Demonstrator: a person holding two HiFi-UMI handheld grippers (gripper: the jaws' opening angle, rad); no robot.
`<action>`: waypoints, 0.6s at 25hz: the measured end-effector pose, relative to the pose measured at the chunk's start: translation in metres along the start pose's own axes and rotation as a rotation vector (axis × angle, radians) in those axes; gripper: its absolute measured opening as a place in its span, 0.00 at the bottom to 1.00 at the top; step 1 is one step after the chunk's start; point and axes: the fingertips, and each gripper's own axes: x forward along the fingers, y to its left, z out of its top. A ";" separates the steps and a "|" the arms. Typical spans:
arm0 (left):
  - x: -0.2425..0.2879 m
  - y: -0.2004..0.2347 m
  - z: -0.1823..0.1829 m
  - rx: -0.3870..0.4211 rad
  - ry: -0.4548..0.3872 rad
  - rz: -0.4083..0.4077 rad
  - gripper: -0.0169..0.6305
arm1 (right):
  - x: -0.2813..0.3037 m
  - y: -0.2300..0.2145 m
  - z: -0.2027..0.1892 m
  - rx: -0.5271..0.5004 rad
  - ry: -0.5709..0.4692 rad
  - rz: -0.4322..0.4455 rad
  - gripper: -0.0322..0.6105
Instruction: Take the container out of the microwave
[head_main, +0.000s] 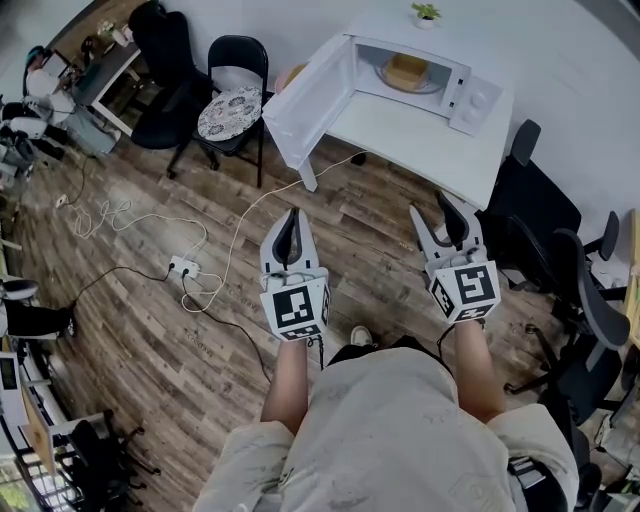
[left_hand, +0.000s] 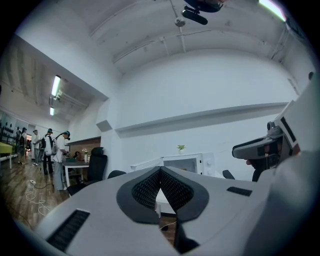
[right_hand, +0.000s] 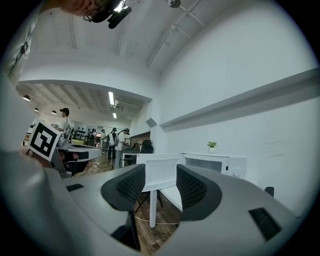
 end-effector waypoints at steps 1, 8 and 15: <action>0.003 0.002 -0.001 -0.002 -0.001 -0.004 0.04 | 0.003 0.001 0.000 -0.001 0.000 -0.002 0.35; 0.021 0.011 -0.009 -0.015 0.004 -0.027 0.04 | 0.018 0.004 0.001 -0.012 -0.002 -0.019 0.35; 0.048 0.004 -0.014 -0.013 0.016 -0.065 0.04 | 0.032 -0.011 -0.011 0.009 0.025 -0.045 0.35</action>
